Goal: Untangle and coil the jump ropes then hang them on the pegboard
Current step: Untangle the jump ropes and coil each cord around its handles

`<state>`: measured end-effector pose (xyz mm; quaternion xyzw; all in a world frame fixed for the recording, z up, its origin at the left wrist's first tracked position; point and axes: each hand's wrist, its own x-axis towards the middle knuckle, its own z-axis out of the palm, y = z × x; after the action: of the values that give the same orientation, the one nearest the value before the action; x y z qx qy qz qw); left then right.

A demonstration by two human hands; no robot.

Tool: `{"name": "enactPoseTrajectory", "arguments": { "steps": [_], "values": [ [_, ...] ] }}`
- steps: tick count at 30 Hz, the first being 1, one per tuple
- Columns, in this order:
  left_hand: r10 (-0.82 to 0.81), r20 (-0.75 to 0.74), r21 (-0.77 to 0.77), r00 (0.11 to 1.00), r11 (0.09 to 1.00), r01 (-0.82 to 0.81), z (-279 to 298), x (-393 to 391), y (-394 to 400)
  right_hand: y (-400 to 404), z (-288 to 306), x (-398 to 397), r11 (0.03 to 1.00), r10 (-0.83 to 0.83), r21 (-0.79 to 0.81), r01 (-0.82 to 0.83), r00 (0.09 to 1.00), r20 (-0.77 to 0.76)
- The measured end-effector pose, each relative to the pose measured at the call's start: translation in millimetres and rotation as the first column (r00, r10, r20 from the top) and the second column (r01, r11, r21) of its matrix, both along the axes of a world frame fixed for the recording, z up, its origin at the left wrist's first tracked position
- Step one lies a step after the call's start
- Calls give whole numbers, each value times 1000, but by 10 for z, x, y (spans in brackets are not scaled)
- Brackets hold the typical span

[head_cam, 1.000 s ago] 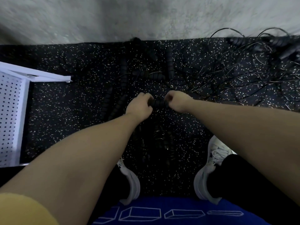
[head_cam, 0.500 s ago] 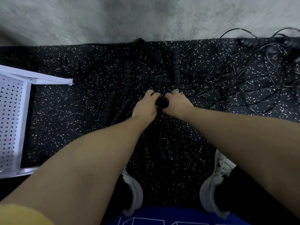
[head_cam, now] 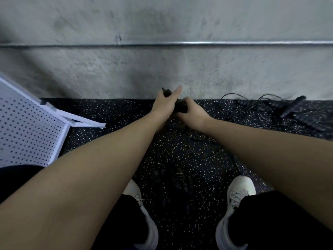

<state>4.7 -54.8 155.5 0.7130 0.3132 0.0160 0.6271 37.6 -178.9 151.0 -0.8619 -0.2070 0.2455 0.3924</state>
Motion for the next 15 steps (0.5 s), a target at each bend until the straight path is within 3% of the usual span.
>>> {"name": "enactPoseTrajectory", "arguments": {
  "steps": [5,10,15],
  "values": [
    [-3,180,90,984,996,-14,689,-140,-57,-108,689,-267,985,0,171,-6,999,36],
    [-224,164,292,961,941,169,1327,-439,45,-398,1257,-208,997,-62,58,54,986,153],
    [-406,142,494,903,820,290,1842,-600,64,-525,1670,-140,992,-110,86,90,958,266]
  ]
}}
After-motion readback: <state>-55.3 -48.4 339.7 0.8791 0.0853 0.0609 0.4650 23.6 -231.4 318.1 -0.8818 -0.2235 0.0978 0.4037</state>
